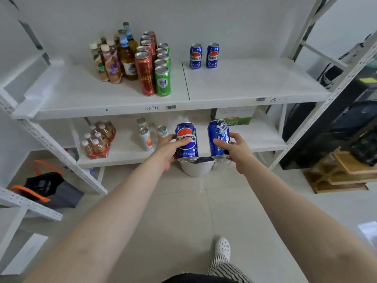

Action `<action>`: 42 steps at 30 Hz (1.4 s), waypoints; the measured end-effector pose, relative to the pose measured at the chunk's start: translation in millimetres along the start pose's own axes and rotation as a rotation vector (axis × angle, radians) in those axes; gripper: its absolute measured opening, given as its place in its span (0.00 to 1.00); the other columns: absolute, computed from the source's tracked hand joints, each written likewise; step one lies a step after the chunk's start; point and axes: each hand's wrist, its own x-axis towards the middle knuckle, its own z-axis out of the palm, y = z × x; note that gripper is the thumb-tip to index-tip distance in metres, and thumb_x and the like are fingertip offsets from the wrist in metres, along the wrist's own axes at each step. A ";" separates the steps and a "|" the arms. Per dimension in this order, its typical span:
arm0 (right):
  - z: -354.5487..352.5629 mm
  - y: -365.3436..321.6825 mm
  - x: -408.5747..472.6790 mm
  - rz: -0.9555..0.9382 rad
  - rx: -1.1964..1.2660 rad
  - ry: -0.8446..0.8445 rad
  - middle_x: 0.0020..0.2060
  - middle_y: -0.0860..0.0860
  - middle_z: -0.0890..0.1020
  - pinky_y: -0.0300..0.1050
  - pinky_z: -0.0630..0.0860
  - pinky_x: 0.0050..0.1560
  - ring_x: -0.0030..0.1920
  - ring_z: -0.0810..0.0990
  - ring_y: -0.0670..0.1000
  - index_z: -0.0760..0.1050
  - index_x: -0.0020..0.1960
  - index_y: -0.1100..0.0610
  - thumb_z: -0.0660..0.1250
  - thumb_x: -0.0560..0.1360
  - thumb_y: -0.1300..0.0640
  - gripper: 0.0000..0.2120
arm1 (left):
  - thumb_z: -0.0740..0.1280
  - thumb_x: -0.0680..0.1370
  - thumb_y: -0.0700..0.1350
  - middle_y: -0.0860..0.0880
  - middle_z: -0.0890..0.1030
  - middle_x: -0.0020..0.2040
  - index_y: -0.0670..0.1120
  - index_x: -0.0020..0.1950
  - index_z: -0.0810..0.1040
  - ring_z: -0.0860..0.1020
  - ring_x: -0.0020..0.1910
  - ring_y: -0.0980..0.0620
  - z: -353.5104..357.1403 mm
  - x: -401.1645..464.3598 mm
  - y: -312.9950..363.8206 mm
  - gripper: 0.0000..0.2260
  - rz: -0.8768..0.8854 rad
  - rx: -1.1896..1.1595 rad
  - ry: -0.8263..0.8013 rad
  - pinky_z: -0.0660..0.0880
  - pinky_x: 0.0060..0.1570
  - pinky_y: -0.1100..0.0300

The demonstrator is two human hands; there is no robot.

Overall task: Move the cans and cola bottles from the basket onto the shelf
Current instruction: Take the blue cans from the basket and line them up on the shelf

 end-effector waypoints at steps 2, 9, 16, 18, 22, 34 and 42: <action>-10.4 -12.6 31.9 -0.009 -0.001 -0.010 0.52 0.55 0.82 0.42 0.81 0.39 0.46 0.84 0.52 0.67 0.66 0.55 0.77 0.67 0.53 0.31 | 0.76 0.69 0.42 0.43 0.82 0.57 0.43 0.67 0.72 0.82 0.53 0.47 16.6 29.1 11.0 0.28 0.016 -0.022 0.011 0.80 0.50 0.52; -50.6 -76.7 135.6 0.055 0.058 -0.138 0.46 0.55 0.83 0.49 0.80 0.46 0.43 0.82 0.54 0.72 0.63 0.62 0.75 0.69 0.54 0.26 | 0.74 0.71 0.41 0.43 0.81 0.58 0.43 0.66 0.72 0.81 0.52 0.48 76.0 117.1 59.3 0.25 0.080 -0.062 0.058 0.79 0.51 0.52; -62.0 -124.2 223.0 0.092 0.130 -0.236 0.48 0.56 0.83 0.54 0.78 0.53 0.44 0.81 0.55 0.74 0.60 0.59 0.72 0.72 0.53 0.19 | 0.75 0.69 0.38 0.42 0.81 0.57 0.43 0.66 0.71 0.81 0.52 0.45 106.3 190.1 106.1 0.27 0.168 -0.108 0.151 0.79 0.53 0.49; -58.0 -131.8 247.8 0.134 0.207 -0.244 0.45 0.55 0.83 0.51 0.77 0.50 0.42 0.81 0.54 0.76 0.56 0.58 0.67 0.74 0.54 0.12 | 0.76 0.67 0.39 0.42 0.81 0.57 0.43 0.66 0.71 0.81 0.53 0.45 105.2 213.5 120.0 0.29 0.167 -0.099 0.160 0.78 0.55 0.47; -48.1 -141.1 298.5 0.017 0.170 -0.237 0.44 0.55 0.83 0.45 0.81 0.44 0.42 0.83 0.54 0.75 0.60 0.63 0.67 0.74 0.64 0.15 | 0.74 0.70 0.39 0.45 0.83 0.49 0.43 0.57 0.77 0.81 0.50 0.46 104.2 262.6 144.5 0.16 0.152 -0.025 0.120 0.76 0.59 0.44; -17.8 -168.7 415.3 -0.270 -0.082 -0.013 0.56 0.50 0.77 0.38 0.77 0.41 0.50 0.80 0.48 0.67 0.63 0.54 0.78 0.63 0.68 0.34 | 0.77 0.66 0.36 0.46 0.80 0.60 0.44 0.65 0.72 0.79 0.56 0.50 97.7 384.0 192.0 0.29 0.264 0.159 0.140 0.75 0.51 0.59; -4.9 -173.2 455.7 -0.311 -0.096 -0.013 0.57 0.49 0.76 0.36 0.76 0.41 0.50 0.79 0.43 0.64 0.63 0.51 0.77 0.64 0.68 0.35 | 0.76 0.64 0.31 0.49 0.81 0.55 0.47 0.58 0.73 0.79 0.52 0.52 94.9 410.2 192.6 0.27 0.347 0.186 0.204 0.75 0.46 0.62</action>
